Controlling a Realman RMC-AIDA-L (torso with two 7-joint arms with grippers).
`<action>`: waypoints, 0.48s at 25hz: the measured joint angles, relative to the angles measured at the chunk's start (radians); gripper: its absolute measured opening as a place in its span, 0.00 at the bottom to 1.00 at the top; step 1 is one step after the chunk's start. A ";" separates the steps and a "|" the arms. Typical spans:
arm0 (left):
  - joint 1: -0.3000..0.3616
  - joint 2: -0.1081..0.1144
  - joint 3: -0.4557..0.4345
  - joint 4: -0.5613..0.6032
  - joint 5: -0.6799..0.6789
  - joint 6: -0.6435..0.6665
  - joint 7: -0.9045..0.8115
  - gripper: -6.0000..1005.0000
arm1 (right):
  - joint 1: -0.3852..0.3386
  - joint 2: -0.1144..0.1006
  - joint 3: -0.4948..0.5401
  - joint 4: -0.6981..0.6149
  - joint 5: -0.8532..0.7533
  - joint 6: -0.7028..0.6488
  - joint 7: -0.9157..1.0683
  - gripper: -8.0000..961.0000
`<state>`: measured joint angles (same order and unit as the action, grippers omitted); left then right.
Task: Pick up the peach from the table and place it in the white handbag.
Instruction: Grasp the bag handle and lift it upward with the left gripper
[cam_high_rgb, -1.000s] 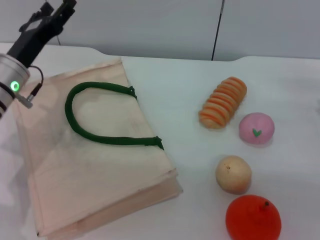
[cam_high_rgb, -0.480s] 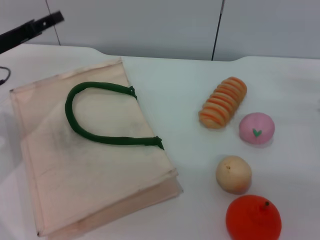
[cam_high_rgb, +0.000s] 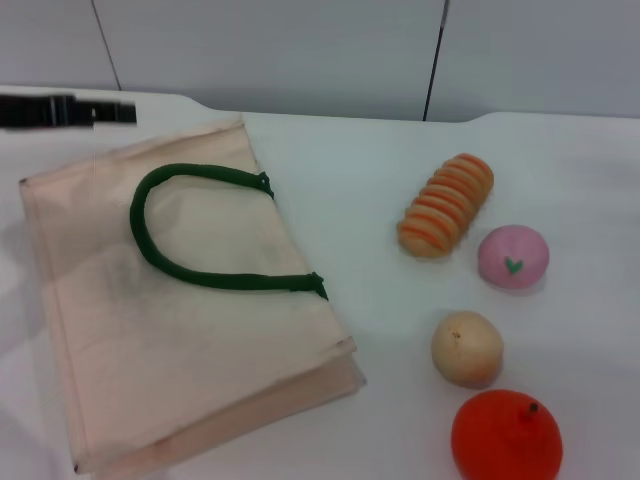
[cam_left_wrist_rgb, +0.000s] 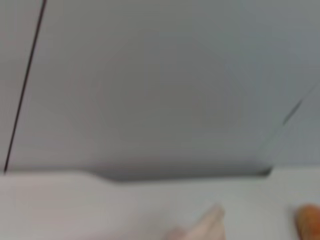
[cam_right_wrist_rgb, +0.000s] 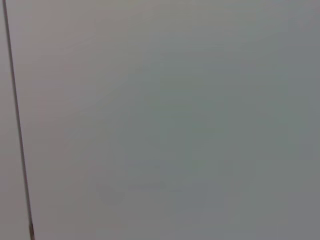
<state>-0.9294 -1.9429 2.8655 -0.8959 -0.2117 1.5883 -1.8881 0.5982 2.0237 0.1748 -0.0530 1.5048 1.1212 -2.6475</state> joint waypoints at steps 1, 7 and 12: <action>-0.007 0.001 0.000 0.000 0.036 0.001 -0.009 0.82 | 0.000 0.000 0.000 0.000 0.000 0.000 0.000 0.90; -0.022 0.003 0.000 0.010 0.111 -0.012 -0.022 0.82 | 0.002 0.000 0.004 0.004 0.000 0.002 0.000 0.90; -0.028 0.003 0.000 0.079 0.156 -0.073 -0.016 0.82 | 0.008 -0.001 0.005 0.006 0.000 0.002 0.000 0.90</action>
<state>-0.9571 -1.9397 2.8654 -0.8167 -0.0561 1.5151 -1.9038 0.6063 2.0232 0.1795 -0.0465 1.5049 1.1232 -2.6475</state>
